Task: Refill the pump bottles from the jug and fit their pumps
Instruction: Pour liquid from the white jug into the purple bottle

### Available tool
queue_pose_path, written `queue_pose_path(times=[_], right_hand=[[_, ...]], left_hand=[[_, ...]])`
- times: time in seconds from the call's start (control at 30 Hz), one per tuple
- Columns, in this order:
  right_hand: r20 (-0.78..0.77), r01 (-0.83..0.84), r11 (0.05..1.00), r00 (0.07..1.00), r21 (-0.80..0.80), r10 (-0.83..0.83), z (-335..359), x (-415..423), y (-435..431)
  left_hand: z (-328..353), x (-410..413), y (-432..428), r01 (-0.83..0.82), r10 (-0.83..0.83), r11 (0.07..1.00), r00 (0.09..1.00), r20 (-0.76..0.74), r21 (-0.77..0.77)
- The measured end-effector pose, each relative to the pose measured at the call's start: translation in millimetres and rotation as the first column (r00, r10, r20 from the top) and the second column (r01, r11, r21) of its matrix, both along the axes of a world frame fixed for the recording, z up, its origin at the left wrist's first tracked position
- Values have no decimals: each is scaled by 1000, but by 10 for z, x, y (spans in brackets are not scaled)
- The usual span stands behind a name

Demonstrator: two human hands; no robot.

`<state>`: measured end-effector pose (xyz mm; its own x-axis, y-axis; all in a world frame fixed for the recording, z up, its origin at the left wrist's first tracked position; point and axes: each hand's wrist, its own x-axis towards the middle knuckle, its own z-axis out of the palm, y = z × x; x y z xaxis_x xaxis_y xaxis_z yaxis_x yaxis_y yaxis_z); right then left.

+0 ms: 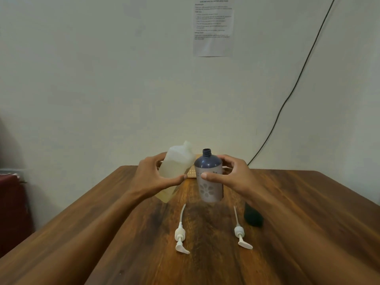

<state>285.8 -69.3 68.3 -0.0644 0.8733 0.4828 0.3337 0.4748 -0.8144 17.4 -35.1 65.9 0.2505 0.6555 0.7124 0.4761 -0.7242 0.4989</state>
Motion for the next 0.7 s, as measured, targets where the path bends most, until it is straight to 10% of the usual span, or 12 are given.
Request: queue_pose_path(times=[0.7], right_hand=[[81, -77, 996, 993, -47, 81, 55, 8, -95]], left_hand=[[287, -224, 22, 59, -38, 995, 969, -246, 80]])
